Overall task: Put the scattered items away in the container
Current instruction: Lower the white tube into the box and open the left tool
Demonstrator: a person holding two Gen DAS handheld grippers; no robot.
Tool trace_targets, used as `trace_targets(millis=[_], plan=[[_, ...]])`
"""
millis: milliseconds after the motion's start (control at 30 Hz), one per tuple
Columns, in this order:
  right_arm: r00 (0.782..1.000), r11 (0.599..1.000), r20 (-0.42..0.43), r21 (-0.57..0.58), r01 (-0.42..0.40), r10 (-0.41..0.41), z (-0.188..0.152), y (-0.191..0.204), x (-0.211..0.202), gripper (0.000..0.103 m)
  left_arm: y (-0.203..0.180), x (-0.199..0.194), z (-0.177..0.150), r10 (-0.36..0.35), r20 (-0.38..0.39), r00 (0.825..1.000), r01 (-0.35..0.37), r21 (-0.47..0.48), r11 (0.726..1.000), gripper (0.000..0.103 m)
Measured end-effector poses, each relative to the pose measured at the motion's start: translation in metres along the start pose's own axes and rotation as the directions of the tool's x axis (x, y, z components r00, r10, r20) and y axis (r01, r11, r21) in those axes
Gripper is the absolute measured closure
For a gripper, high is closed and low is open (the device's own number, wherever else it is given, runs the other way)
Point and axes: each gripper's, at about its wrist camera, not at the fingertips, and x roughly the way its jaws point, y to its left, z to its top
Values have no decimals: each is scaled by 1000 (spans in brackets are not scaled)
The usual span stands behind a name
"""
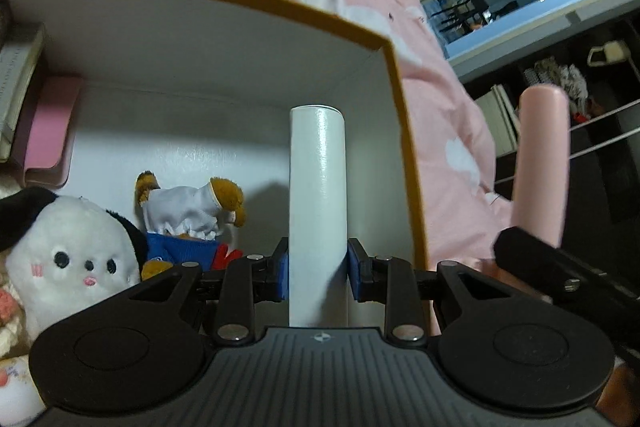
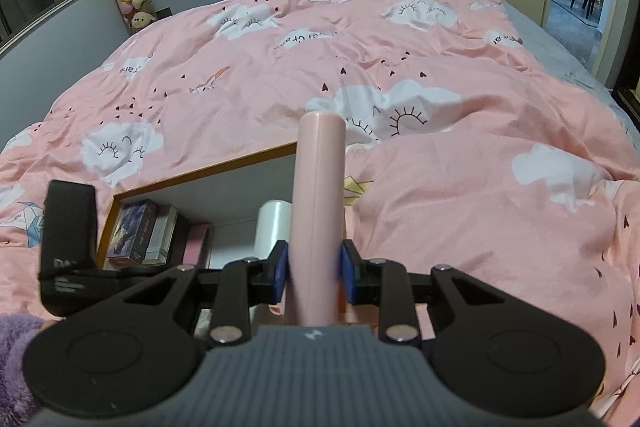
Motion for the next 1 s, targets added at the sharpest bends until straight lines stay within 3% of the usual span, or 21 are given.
trace_targets(millis=[233,333,533,567,600,633,900,1000], plan=[[998,999,-51,-17,40,-41,-2,1,9,73,0,11,-2,124,-46,991,-119,99,988,70],[998,999,-50,-18,41,-42,-3,2,9,73,-2,9,-4,185,-61,981,-174,151,973,64],[998,998,-47,-33,49,-50,-5,4,8,73,-3,-15,-5,205,-40,978,-194,198,961,63],[998,998,-48,-31,47,-49,-6,5,7,73,-3,-20,-5,202,-39,979,-190,205,960,65],[998,999,-49,-29,46,-47,-6,5,7,73,-2,-24,-5,191,-43,981,-178,211,961,75],[998,999,-49,-27,44,-46,-7,5,7,73,-1,-25,-5,185,-47,982,-171,213,962,77],[998,998,-40,-36,50,-51,-8,9,5,73,-11,-24,-13,133,-43,990,-120,231,966,84],[998,998,-40,-26,53,-54,-8,8,5,73,-24,-10,-10,66,-64,996,-50,223,974,89]])
